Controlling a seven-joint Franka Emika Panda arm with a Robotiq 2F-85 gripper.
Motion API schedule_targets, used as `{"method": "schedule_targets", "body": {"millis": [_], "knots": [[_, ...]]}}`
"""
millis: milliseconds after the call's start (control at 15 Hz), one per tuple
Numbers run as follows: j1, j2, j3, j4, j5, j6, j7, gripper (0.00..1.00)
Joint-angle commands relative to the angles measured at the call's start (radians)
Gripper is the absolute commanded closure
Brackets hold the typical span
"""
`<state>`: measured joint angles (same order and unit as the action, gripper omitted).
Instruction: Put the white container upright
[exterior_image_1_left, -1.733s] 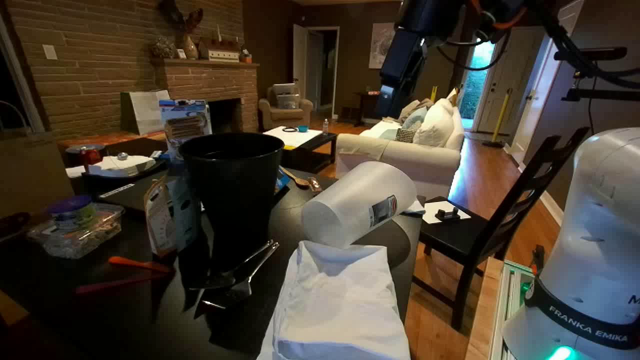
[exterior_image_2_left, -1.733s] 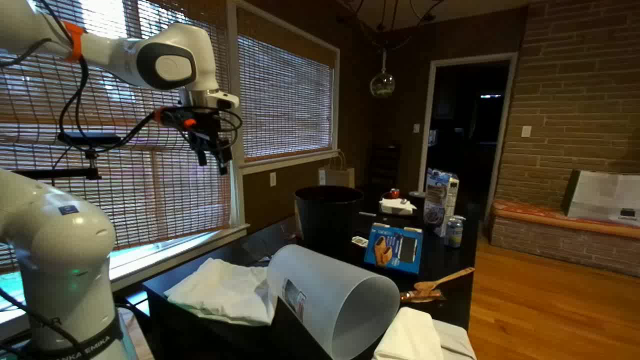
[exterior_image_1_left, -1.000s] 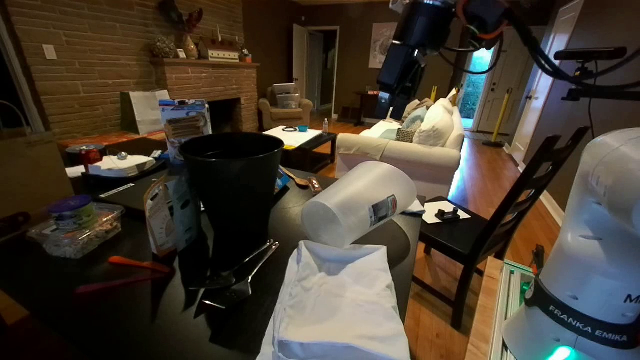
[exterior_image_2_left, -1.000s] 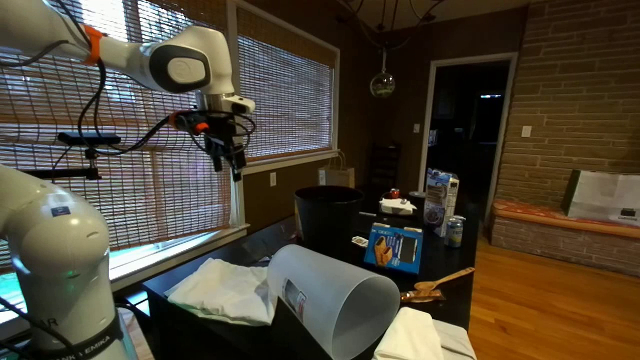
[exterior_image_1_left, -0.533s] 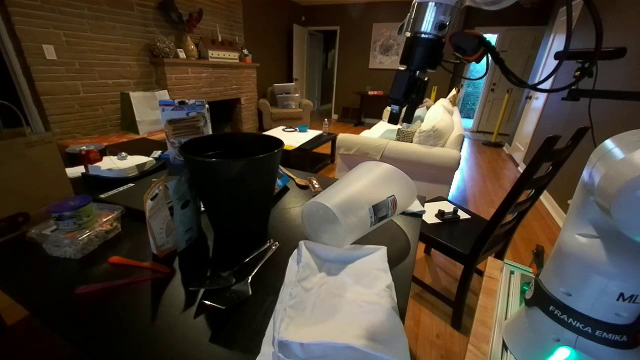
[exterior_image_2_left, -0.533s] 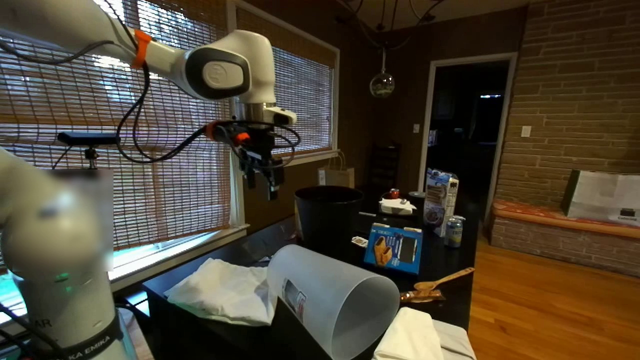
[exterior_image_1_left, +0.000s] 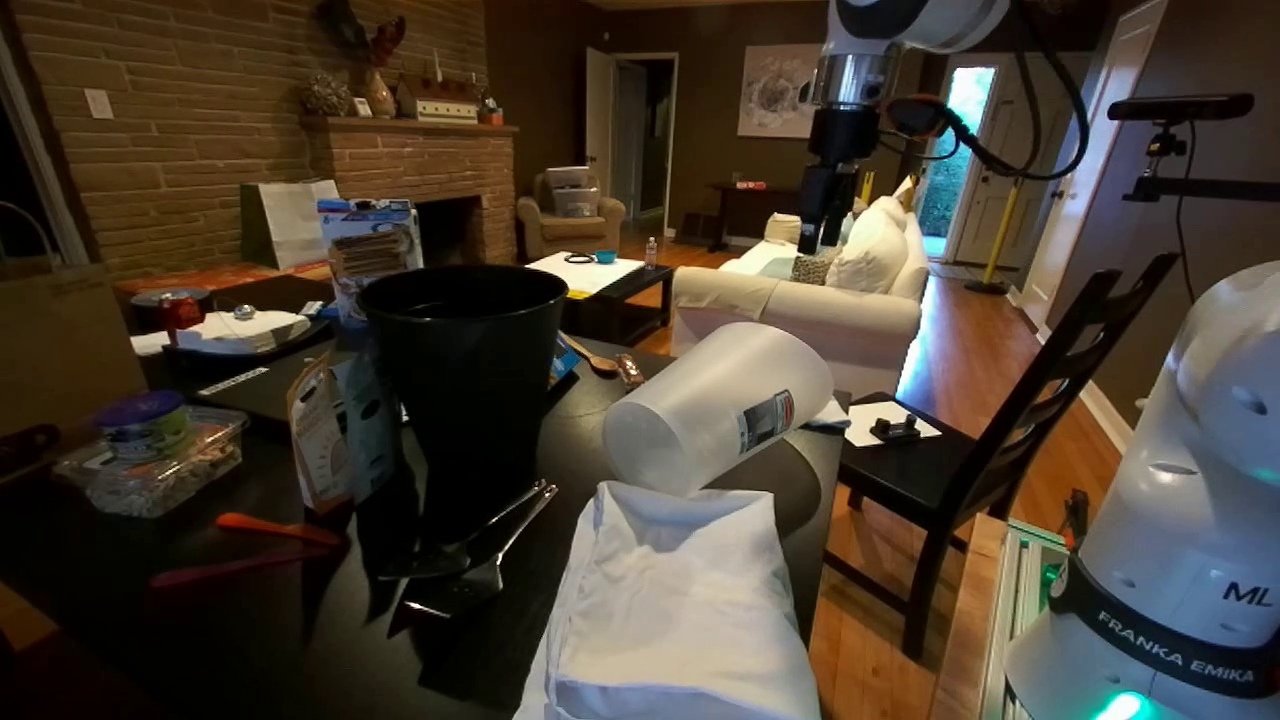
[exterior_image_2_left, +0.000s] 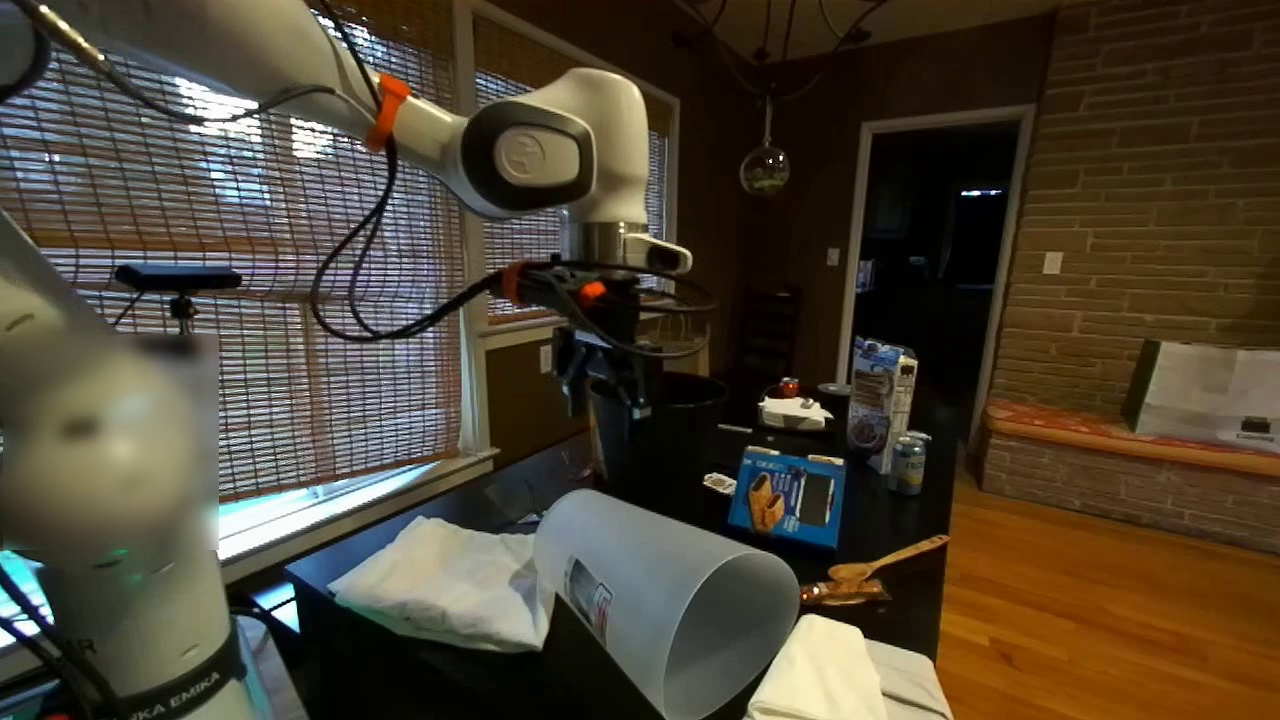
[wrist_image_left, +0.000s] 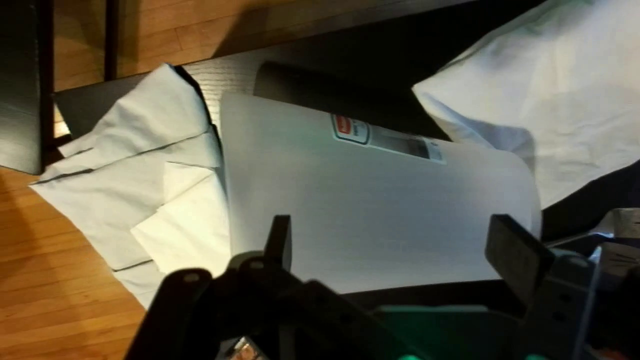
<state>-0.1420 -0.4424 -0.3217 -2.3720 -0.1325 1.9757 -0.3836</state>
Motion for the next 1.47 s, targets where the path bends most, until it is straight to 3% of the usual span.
{"method": "schedule_targets", "body": {"millis": [0, 67, 133, 467, 800, 1133, 1400], "knots": [[-0.04, 0.127, -0.019, 0.089, -0.06, 0.028, -0.056, 0.0], [-0.049, 0.151, -0.017, 0.098, -0.065, 0.065, -0.039, 0.0], [-0.045, 0.088, -0.006, 0.051, -0.032, 0.035, -0.031, 0.0], [-0.05, 0.107, -0.001, 0.058, -0.034, 0.043, -0.03, 0.0], [-0.061, 0.222, -0.072, 0.138, 0.067, -0.082, -0.107, 0.0], [-0.097, 0.339, -0.142, 0.204, 0.192, -0.091, -0.275, 0.0], [-0.151, 0.46, -0.155, 0.253, 0.331, -0.1, -0.342, 0.0]]}}
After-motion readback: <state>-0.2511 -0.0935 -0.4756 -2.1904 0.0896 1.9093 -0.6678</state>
